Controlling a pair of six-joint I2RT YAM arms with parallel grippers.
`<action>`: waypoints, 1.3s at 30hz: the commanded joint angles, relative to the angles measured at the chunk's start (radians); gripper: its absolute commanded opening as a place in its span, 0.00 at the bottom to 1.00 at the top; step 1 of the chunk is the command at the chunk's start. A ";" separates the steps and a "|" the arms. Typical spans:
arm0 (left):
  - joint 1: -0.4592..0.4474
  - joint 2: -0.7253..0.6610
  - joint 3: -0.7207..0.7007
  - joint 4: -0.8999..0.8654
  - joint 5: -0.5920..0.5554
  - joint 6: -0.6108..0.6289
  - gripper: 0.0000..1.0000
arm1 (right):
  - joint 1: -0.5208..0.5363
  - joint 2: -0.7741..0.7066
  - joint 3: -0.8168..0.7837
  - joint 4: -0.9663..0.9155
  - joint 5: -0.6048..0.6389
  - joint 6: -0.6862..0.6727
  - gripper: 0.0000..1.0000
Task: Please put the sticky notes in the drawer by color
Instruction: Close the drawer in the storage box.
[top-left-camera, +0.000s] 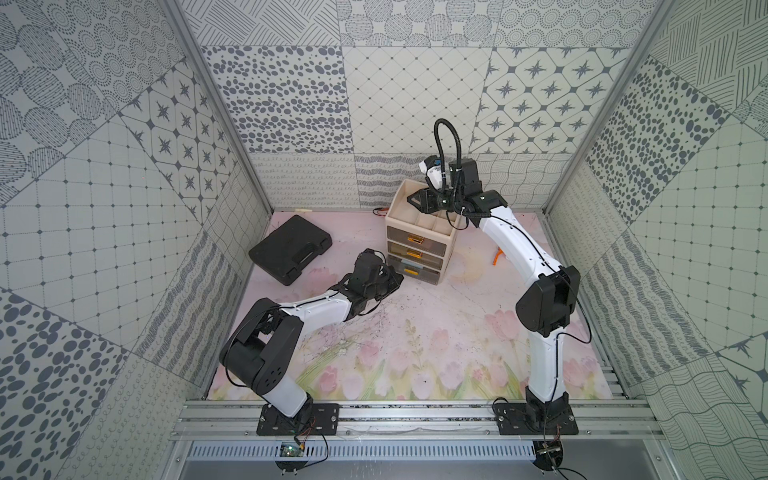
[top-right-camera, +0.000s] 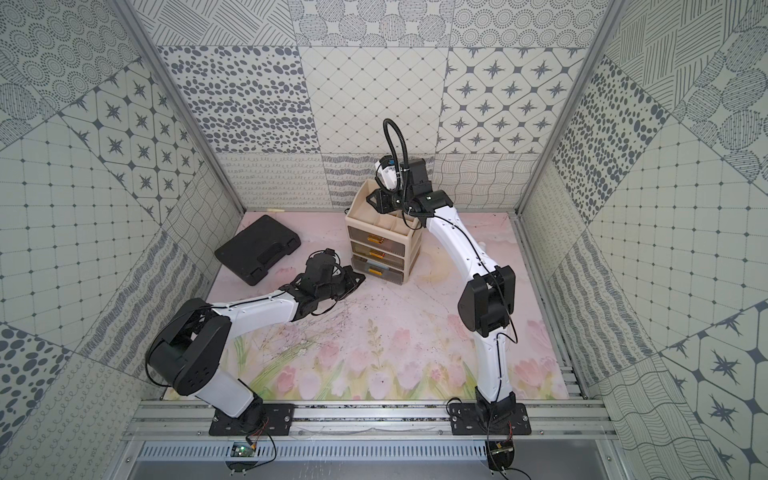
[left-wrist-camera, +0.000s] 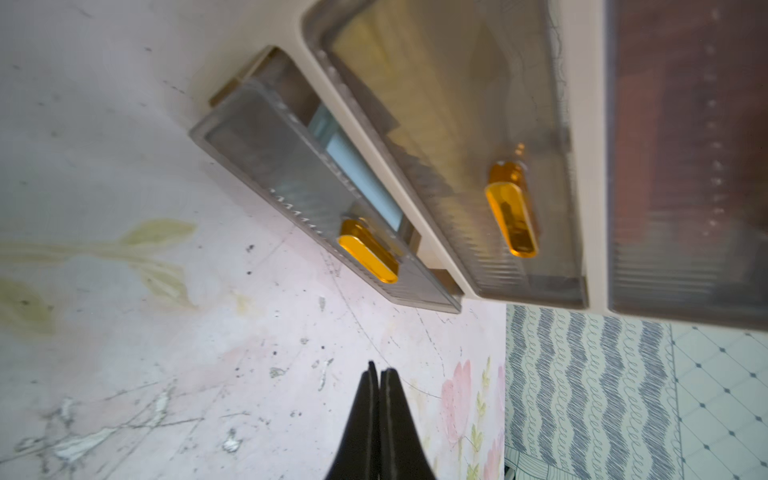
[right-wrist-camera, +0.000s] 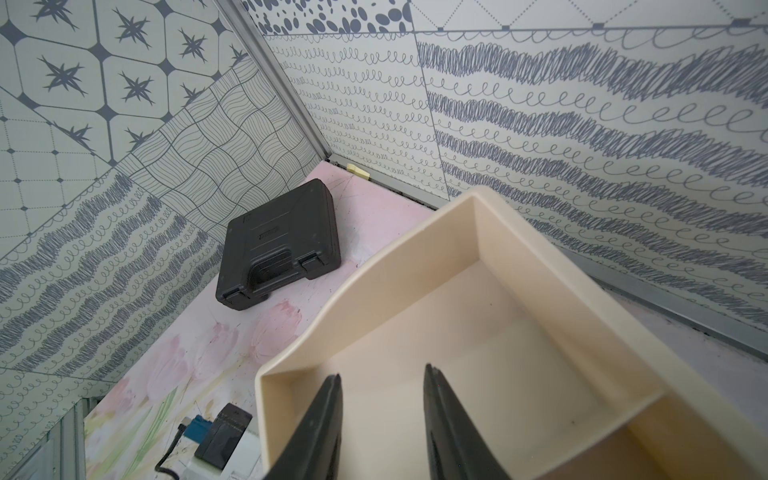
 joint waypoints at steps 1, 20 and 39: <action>0.061 0.053 0.001 0.015 0.003 0.013 0.00 | -0.022 0.017 -0.064 -0.096 0.037 0.012 0.36; 0.117 0.305 0.221 0.139 0.108 0.085 0.00 | -0.022 0.010 -0.103 -0.091 0.010 0.001 0.36; 0.124 0.234 0.208 0.101 0.168 0.081 0.00 | -0.020 -0.022 -0.090 -0.076 0.018 -0.008 0.35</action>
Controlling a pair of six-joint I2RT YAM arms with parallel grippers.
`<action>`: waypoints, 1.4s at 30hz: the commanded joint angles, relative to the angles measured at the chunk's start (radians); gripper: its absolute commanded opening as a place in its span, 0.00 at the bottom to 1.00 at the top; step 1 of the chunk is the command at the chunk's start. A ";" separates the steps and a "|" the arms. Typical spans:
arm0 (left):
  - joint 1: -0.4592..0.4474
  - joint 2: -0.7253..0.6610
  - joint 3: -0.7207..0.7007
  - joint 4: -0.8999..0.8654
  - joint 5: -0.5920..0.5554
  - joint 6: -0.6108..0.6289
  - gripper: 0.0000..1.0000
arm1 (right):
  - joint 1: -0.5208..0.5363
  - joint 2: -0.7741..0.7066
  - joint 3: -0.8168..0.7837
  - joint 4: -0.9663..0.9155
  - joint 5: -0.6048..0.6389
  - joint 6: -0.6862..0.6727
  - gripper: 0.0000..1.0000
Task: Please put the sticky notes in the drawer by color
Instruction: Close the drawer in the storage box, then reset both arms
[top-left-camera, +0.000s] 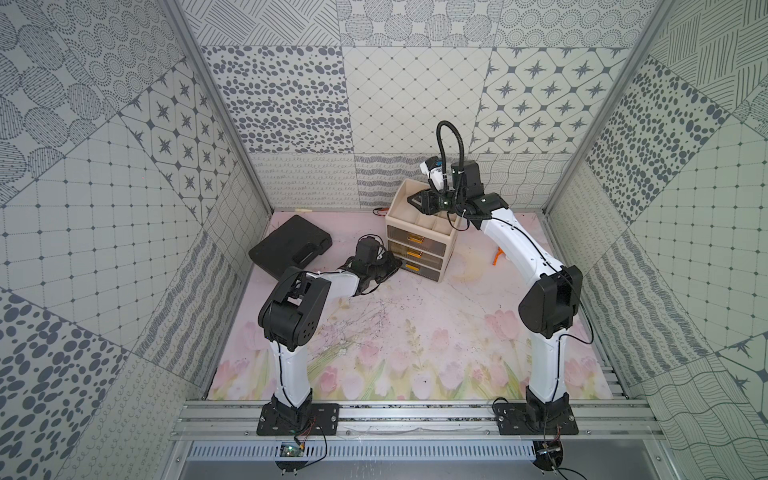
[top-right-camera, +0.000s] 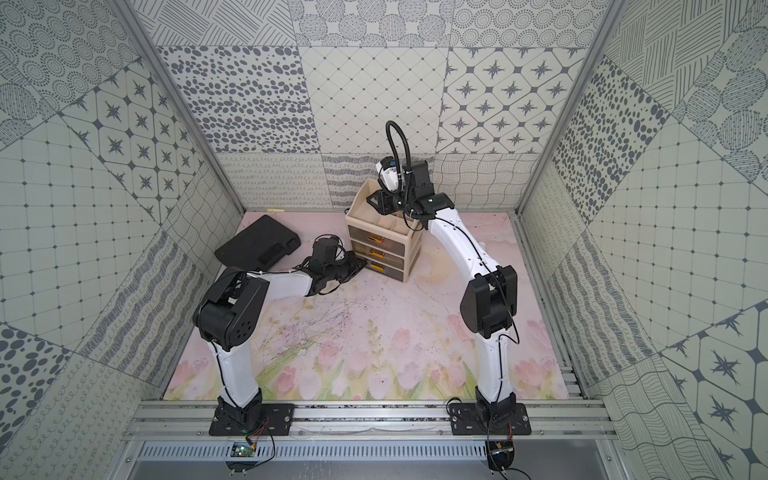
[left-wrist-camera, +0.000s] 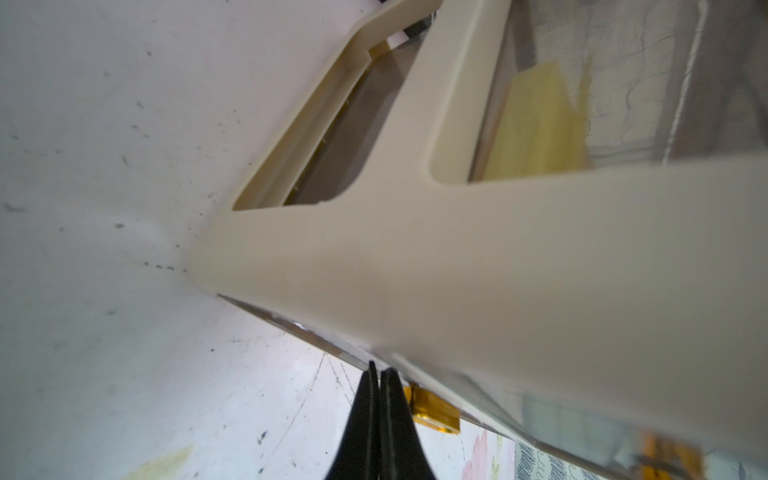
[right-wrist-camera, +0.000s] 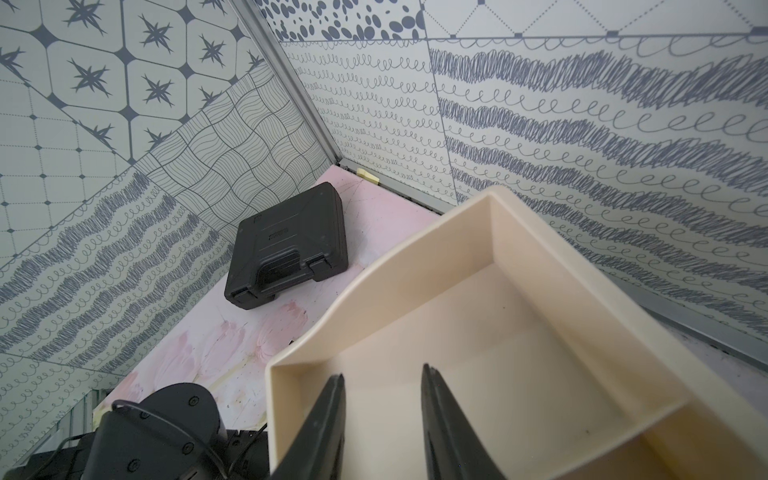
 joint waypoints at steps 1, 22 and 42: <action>0.004 -0.108 -0.025 -0.053 0.013 0.041 0.01 | -0.013 0.000 0.001 -0.152 0.064 -0.004 0.36; 0.005 -0.509 0.064 -0.913 -0.127 0.207 0.49 | -0.010 -0.524 -0.439 0.017 0.316 0.099 0.53; 0.041 -0.719 -0.047 -0.958 -0.520 0.623 0.83 | 0.094 -1.057 -1.209 0.078 0.978 0.138 0.95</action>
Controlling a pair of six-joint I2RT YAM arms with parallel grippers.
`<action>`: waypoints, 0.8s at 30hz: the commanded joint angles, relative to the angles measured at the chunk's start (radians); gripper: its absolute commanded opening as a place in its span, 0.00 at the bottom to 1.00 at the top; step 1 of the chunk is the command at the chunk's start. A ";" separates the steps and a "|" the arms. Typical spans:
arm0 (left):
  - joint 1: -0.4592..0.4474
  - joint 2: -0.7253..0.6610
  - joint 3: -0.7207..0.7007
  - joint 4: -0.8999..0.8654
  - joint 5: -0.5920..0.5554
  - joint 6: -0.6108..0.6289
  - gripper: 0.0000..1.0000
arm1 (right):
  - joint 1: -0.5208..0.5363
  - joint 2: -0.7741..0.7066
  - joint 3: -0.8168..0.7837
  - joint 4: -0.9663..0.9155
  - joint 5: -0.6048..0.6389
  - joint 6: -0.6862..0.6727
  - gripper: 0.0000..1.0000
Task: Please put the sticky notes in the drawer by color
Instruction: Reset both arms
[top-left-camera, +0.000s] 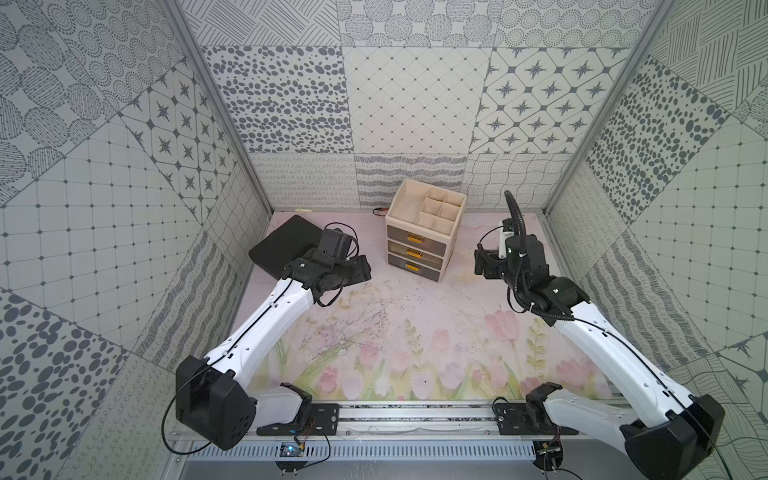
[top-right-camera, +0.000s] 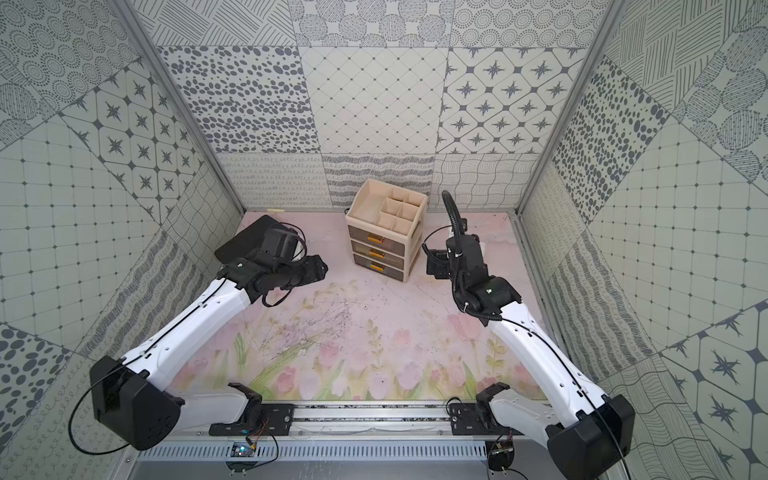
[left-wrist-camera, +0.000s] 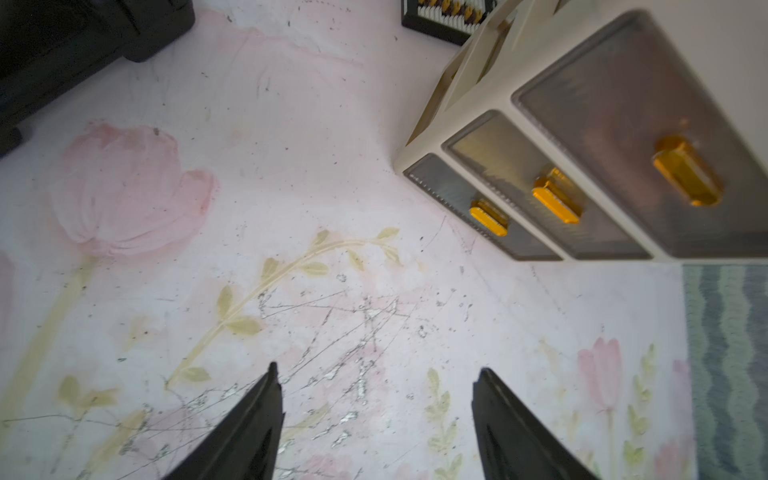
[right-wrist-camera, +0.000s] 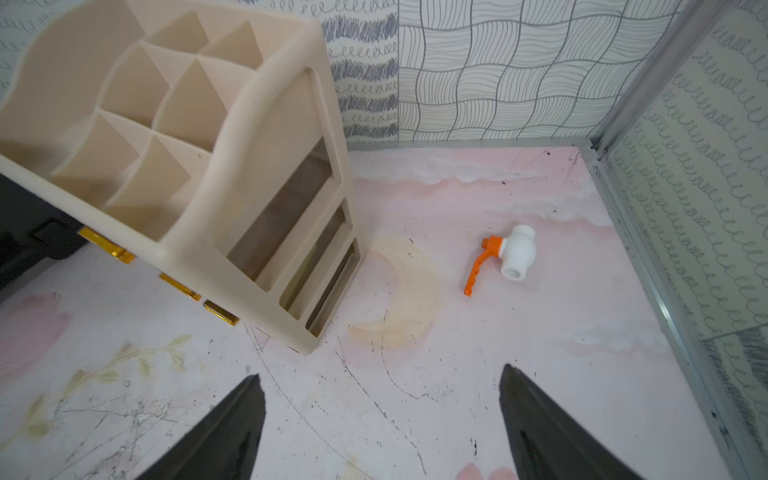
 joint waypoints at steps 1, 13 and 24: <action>0.044 -0.089 -0.163 0.123 -0.154 0.218 0.84 | 0.027 -0.105 -0.160 0.119 0.142 -0.011 0.98; 0.234 -0.140 -0.453 0.542 -0.081 0.374 1.00 | -0.140 -0.209 -0.512 0.696 0.028 -0.262 0.99; 0.281 -0.049 -0.610 0.887 -0.159 0.479 1.00 | -0.277 0.268 -0.618 1.193 0.013 -0.253 0.98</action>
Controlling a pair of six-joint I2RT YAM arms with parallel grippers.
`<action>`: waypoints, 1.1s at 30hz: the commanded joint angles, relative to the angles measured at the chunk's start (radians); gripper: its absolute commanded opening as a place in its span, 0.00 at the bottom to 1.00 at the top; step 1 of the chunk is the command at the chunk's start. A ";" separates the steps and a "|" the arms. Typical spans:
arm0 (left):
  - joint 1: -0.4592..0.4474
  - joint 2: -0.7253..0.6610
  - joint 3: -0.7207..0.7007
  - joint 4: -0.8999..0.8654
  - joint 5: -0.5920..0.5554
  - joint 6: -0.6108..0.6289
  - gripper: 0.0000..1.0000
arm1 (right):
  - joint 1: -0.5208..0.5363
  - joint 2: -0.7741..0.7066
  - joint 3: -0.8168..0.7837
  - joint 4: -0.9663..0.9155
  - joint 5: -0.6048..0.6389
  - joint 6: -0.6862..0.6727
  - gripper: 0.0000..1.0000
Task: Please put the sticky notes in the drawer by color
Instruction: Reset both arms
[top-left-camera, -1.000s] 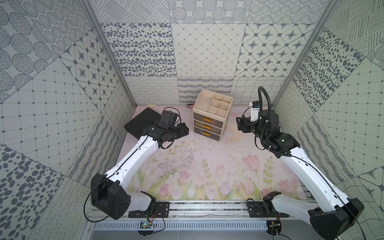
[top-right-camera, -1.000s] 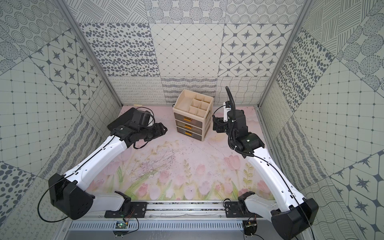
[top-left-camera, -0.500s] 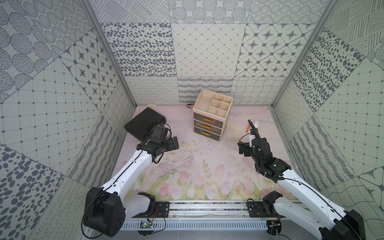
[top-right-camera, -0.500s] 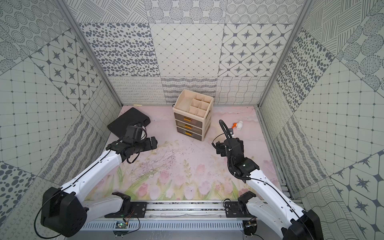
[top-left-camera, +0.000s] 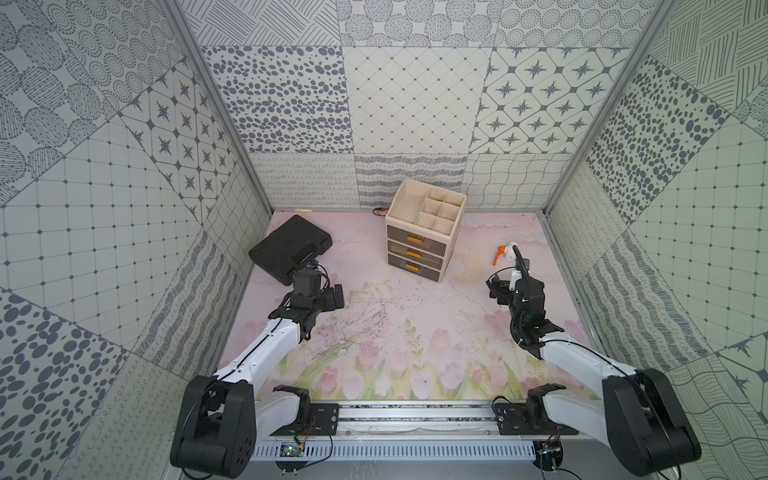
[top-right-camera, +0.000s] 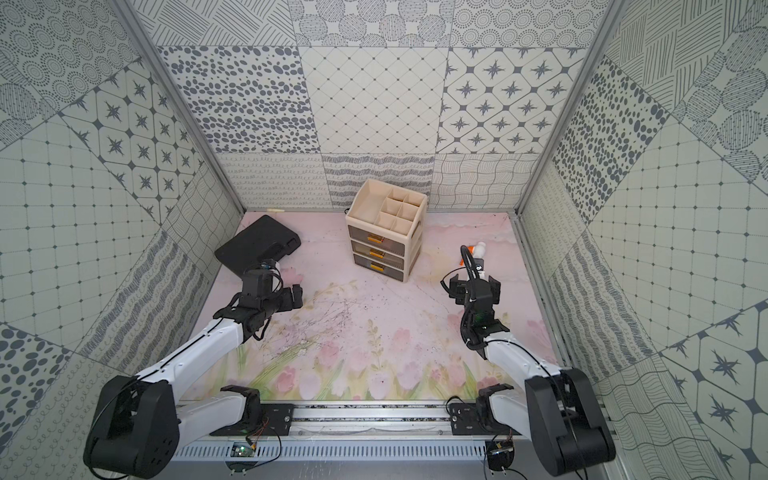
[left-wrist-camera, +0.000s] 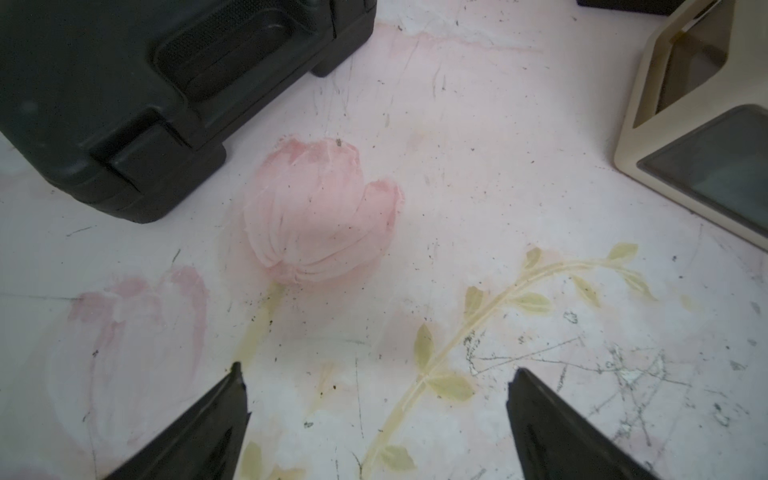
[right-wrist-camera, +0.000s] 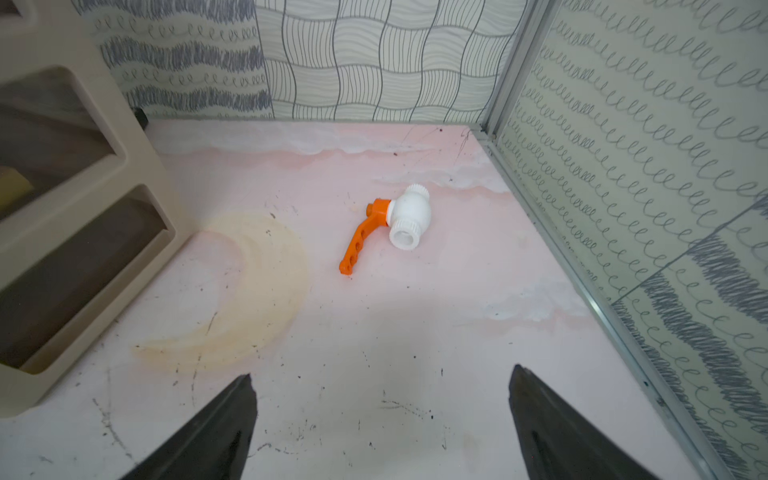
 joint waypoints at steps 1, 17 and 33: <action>0.022 0.072 -0.052 0.348 -0.065 0.127 1.00 | -0.006 0.125 -0.001 0.293 -0.004 -0.040 0.98; 0.109 0.393 -0.118 0.878 0.055 0.195 1.00 | -0.120 0.306 -0.044 0.547 -0.235 -0.015 1.00; 0.135 0.412 -0.139 0.925 0.076 0.173 1.00 | -0.163 0.302 0.042 0.372 -0.308 0.007 0.99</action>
